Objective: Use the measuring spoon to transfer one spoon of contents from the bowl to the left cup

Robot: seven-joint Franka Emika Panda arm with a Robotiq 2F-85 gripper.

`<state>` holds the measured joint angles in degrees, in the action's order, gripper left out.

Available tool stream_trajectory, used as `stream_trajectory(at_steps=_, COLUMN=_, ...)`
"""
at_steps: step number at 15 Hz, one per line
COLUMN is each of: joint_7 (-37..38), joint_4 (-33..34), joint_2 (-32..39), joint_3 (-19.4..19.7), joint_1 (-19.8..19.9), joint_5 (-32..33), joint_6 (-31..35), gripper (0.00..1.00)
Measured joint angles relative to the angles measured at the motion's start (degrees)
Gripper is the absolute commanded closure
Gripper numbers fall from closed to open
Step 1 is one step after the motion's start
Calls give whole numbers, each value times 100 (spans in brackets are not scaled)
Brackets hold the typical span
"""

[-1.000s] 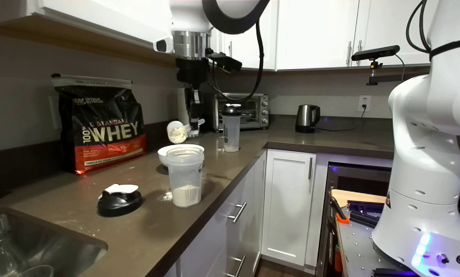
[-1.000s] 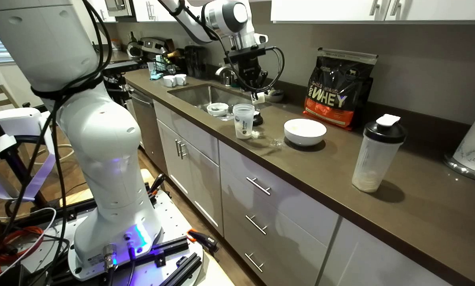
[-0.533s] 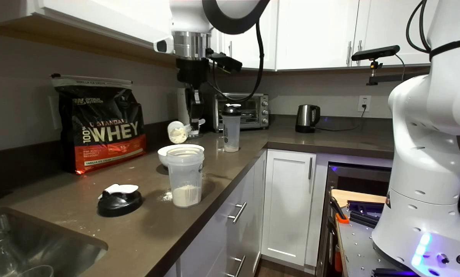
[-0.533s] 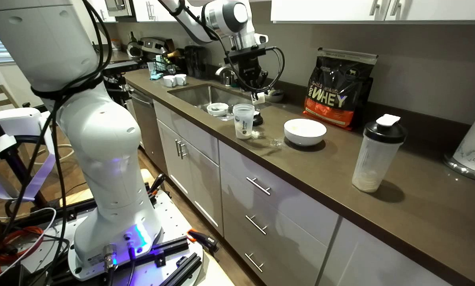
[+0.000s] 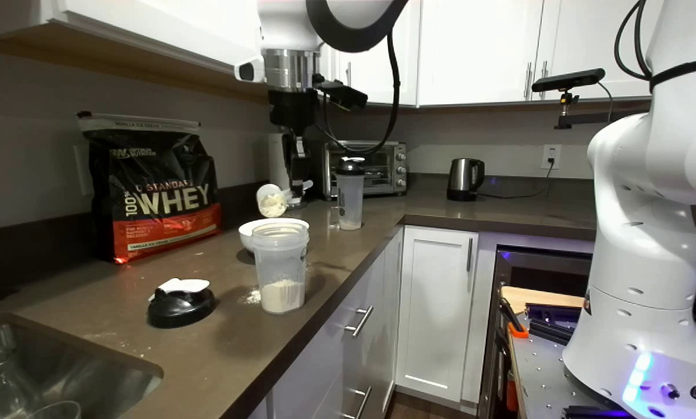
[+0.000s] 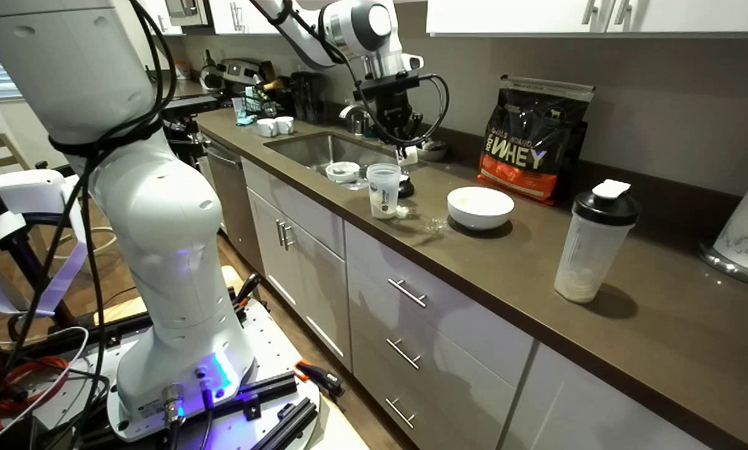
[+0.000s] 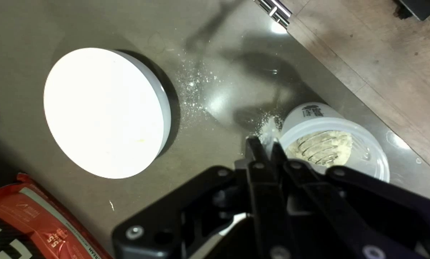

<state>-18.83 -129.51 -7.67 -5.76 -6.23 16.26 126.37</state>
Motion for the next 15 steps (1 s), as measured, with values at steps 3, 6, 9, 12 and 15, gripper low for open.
stream_trajectory(at_steps=3, joint_7=-36, joint_4=26, joint_2=0, joint_3=7, joint_1=0, joint_5=-27, joint_6=-108, gripper=99)
stream_trajectory(at_steps=6, joint_7=-143, joint_4=61, joint_2=2, joint_3=22, joint_1=0, joint_5=-98, joint_6=-232, gripper=99)
stream_trajectory(at_steps=9, joint_7=-198, joint_4=113, joint_2=3, joint_3=29, joint_1=0, joint_5=-119, joint_6=-322, gripper=99)
stream_trajectory(at_steps=12, joint_7=-215, joint_4=133, joint_2=3, joint_3=30, joint_1=0, joint_5=-129, joint_6=-347, gripper=99)
stream_trajectory(at_steps=15, joint_7=-295, joint_4=135, joint_2=3, joint_3=30, joint_1=-1, joint_5=-216, joint_6=-375, gripper=99)
